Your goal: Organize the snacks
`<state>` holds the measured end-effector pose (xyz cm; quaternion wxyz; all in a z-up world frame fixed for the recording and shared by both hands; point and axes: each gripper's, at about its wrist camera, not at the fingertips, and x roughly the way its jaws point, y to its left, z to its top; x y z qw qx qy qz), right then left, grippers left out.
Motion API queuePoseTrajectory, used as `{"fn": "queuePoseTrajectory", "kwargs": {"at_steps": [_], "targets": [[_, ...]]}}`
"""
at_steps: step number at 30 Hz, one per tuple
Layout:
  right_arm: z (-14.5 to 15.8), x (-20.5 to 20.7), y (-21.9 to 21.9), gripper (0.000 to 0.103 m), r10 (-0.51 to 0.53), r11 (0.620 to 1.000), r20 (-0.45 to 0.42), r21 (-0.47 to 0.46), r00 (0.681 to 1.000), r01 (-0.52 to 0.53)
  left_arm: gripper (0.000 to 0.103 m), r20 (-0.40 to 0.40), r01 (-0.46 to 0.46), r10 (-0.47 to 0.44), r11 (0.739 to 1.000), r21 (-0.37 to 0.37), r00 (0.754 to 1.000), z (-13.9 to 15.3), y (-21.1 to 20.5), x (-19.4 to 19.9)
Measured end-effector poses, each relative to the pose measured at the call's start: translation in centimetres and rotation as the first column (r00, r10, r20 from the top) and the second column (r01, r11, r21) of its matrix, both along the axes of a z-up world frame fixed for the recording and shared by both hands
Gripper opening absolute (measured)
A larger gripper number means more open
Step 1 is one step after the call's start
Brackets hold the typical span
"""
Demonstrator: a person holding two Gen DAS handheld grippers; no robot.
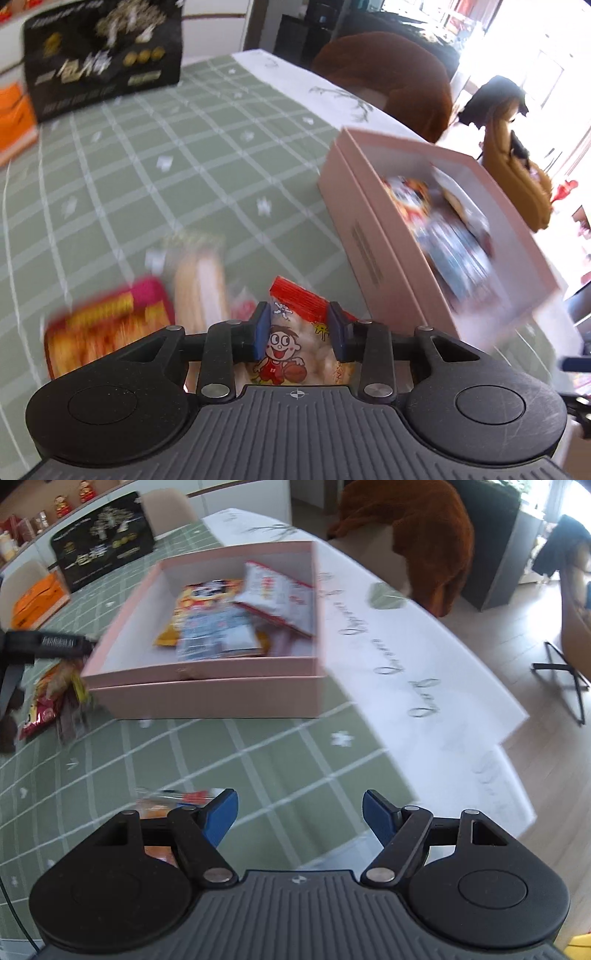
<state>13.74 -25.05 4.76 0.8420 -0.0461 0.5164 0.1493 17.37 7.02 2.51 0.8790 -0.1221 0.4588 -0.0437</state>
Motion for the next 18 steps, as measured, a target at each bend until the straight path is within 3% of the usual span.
{"fn": "queuePoseTrajectory", "kwargs": {"at_steps": [3, 12, 15, 18], "targets": [[0.2, -0.6, 2.3, 0.075, 0.037, 0.999, -0.001, 0.015, 0.999, -0.037, 0.029, -0.007, -0.024, 0.024, 0.998, -0.064, 1.000, -0.1, 0.1, -3.1], [0.5, -3.4, 8.3, 0.075, 0.089, 0.995, -0.011, 0.042, 0.996, -0.088, 0.025, -0.052, -0.089, 0.078, 0.965, -0.247, 0.996, -0.3, -1.0, -10.5], [0.5, -4.5, 10.0, 0.075, 0.126, 0.991, -0.023, 0.056, 0.992, -0.124, 0.026, -0.047, -0.097, 0.088, 0.962, -0.257, 0.995, 0.1, -0.5, -12.5], [0.6, -5.3, 12.1, 0.075, 0.177, 0.982, -0.032, 0.074, 0.984, -0.174, 0.027, 0.010, -0.119, 0.126, 0.959, -0.259, 0.992, 1.4, 1.0, -14.3]]}}
